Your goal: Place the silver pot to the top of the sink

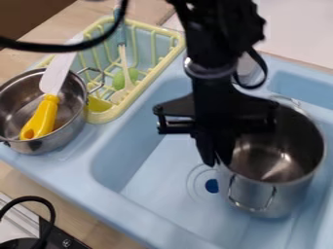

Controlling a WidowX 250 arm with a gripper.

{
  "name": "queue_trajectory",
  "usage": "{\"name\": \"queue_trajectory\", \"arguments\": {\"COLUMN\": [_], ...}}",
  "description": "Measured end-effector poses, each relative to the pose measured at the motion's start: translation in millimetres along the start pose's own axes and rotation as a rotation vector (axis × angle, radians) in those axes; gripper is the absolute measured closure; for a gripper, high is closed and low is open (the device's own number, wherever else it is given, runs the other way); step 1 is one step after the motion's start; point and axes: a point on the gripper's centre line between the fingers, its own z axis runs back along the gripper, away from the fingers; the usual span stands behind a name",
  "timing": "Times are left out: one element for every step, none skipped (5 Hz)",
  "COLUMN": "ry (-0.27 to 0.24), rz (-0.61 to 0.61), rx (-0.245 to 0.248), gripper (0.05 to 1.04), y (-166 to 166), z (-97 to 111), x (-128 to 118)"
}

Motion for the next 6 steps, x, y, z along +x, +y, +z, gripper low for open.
{"name": "queue_trajectory", "arguments": {"ry": [0.012,-0.019,-0.072,-0.087,-0.048,-0.047], "rz": [0.059,0.149,0.242,0.355,0.430,0.434], "rx": [0.014,-0.002,-0.008,-0.042,-0.089,-0.107], "gripper": [1.029,1.029,1.029,1.029,1.029,1.029], "y": [-1,0,-7,-14,-17,-26], "z": [13,35,54,63,56,53], "x": [4,5,16,29,39,48]}}
